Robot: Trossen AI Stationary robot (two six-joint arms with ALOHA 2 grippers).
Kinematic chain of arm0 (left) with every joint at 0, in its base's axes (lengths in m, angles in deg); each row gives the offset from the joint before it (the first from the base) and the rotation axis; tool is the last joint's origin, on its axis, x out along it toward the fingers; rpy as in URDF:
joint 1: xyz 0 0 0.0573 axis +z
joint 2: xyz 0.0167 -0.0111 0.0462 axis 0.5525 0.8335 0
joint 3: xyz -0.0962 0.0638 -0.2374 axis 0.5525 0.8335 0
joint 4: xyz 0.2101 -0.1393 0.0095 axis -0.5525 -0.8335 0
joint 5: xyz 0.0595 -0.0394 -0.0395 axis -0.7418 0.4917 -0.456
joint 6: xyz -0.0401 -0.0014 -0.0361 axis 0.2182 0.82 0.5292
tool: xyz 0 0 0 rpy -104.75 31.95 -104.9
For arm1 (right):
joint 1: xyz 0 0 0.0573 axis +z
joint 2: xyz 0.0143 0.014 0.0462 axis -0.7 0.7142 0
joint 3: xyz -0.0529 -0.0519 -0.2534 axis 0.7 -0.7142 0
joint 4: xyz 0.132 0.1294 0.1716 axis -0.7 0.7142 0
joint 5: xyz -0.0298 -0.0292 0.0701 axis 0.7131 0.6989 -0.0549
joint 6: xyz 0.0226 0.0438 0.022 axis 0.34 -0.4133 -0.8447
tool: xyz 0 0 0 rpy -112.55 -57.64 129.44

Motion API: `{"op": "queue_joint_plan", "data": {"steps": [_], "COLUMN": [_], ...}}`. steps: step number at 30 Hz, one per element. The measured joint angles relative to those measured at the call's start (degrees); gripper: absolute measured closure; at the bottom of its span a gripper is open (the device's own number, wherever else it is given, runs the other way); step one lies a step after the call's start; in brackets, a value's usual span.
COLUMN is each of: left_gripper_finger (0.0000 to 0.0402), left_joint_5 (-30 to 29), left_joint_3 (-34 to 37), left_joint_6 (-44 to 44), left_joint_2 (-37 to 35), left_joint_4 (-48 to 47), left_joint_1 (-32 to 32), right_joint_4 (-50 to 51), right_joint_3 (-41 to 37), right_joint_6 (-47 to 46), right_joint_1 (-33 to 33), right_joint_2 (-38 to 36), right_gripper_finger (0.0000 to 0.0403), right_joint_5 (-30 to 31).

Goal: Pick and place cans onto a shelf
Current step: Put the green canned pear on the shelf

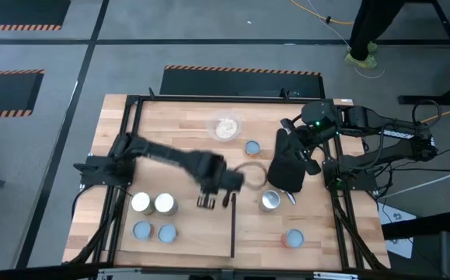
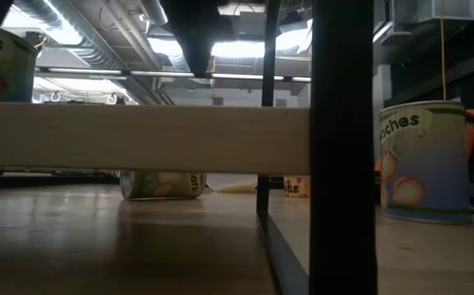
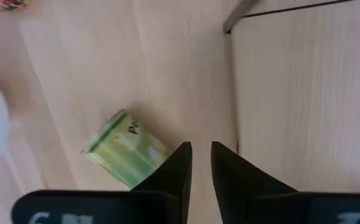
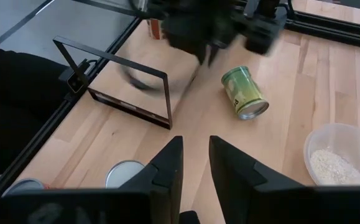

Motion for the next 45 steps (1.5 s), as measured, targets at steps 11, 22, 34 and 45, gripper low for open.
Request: {"op": "queue_joint_plan", "data": {"steps": [11,22,34,45], "left_gripper_finger": [0.0347,0.0315,0.0279,0.0281], "left_joint_5": [6.9,7.7,11.3,19.1], "left_joint_3": [0.0,0.0,0.0,4.8], "left_joint_6": [-3.3,-6.9,-18.6,-24.5], "left_joint_2": [0.0,0.0,0.0,0.1], "left_joint_4": [0.4,0.9,9.7,10.1], "left_joint_1": [17.3,22.0,21.7,21.9], "right_joint_4": [0.9,0.9,1.1,6.6], "right_joint_3": [0.0,0.0,0.0,0.0], "right_joint_6": [0.1,0.1,0.2,0.6], "right_joint_1": [0.0,0.0,0.0,0.0], "right_joint_2": [0.0,0.0,0.0,0.0], "right_gripper_finger": [0.032,0.032,0.032,0.032], "right_joint_5": [0.0,0.0,0.0,0.0]}}
